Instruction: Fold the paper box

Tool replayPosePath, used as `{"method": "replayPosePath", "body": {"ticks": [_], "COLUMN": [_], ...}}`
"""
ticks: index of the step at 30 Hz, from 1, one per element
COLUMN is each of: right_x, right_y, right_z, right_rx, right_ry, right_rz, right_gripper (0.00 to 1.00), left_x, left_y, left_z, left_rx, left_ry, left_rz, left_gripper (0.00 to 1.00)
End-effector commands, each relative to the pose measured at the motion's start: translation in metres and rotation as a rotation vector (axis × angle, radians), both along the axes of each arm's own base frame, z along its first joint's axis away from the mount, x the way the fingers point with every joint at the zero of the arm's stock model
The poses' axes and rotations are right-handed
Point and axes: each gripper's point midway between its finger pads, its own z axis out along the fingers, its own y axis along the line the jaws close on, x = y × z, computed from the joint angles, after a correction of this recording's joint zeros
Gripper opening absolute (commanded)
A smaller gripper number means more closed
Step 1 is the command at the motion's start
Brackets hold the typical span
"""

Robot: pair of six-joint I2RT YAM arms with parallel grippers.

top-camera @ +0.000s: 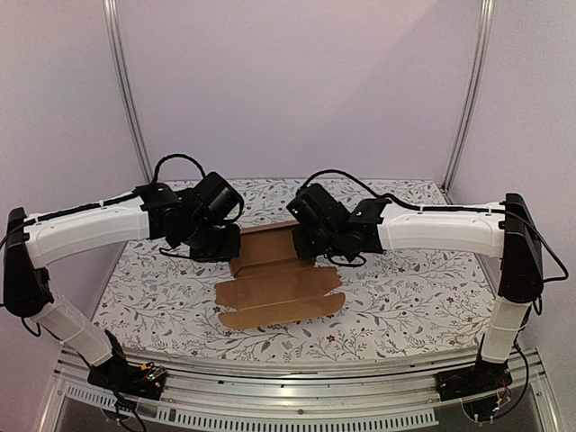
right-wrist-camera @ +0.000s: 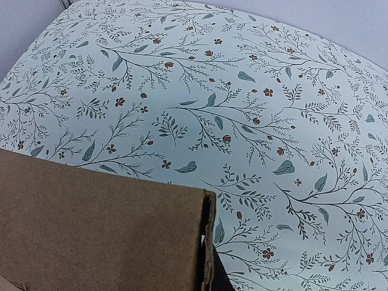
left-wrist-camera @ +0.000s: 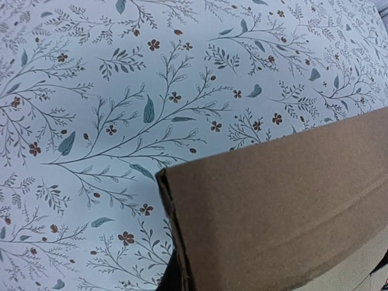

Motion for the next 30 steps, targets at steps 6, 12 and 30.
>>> {"method": "replayPosePath", "body": {"ticks": [6,12,30], "right_x": [-0.017,-0.024,-0.035], "right_y": [0.03,0.033,0.023], "right_z": [0.007,0.015,0.04], "right_rx": [0.091,0.09,0.112], "right_ry": [0.027,0.016,0.019], "right_rz": [0.094,0.122,0.133], "right_gripper": [0.03,0.0,0.0], "left_x": [-0.001,0.003,0.018], "left_y": [-0.042,-0.045,-0.044], "left_z": [0.029,0.018,-0.005], "left_rx": [-0.17,-0.15,-0.061], "left_ry": [-0.054,-0.037,-0.053], "left_rz": [-0.075,-0.065,-0.003], "left_gripper": [0.0,0.0,0.22]}}
